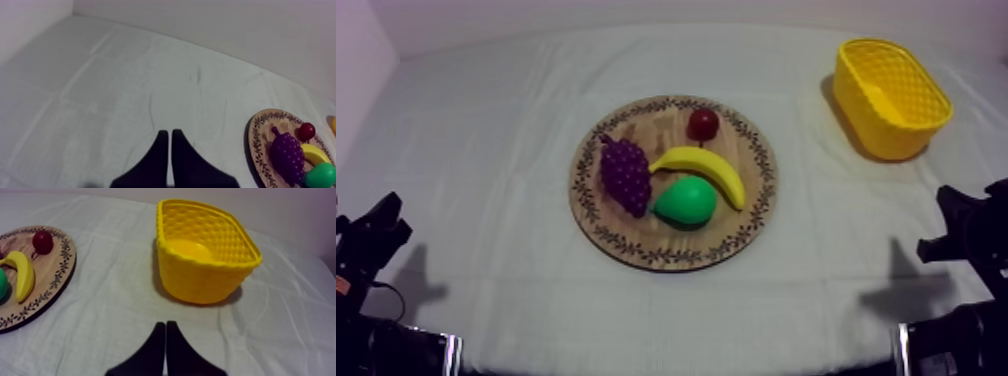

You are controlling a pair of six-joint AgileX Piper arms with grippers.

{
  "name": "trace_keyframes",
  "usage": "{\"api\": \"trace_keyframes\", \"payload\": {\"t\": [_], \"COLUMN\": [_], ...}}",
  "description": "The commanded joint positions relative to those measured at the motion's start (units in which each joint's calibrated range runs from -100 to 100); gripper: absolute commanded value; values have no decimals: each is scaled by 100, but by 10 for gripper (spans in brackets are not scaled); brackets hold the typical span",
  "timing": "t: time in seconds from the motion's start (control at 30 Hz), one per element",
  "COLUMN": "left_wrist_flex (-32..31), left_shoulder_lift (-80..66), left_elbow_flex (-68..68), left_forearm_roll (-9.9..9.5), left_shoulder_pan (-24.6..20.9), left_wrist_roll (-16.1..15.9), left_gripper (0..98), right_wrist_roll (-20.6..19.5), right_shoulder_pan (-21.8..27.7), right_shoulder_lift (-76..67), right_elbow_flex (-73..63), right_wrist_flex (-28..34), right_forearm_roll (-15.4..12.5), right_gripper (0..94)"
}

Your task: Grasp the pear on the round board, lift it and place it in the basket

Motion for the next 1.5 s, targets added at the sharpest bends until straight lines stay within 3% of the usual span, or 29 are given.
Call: {"api": "trace_keyframes", "payload": {"t": [0.0,0.8,1.07,1.33,1.47], "left_wrist_flex": [1,1,1,1,1], "left_shoulder_lift": [-2,-2,-2,-2,-2], "left_elbow_flex": [-5,-5,-5,-5,-5], "left_forearm_roll": [-1,-1,-1,-1,-1], "left_shoulder_pan": [0,0,0,0,0], "left_wrist_roll": [0,0,1,0,0], "left_gripper": [1,1,1,1,1], "right_wrist_roll": [-10,-10,-228,127,432], "right_shoulder_pan": [-1,-1,-34,-41,31], "right_shoulder_lift": [-4,-4,-4,-4,-1], "right_elbow_flex": [-1,-1,-10,-12,-12], "right_wrist_flex": [12,12,164,172,-10], "right_forearm_roll": [2,2,-49,-68,-279], "right_gripper": [4,4,6,29,10]}}
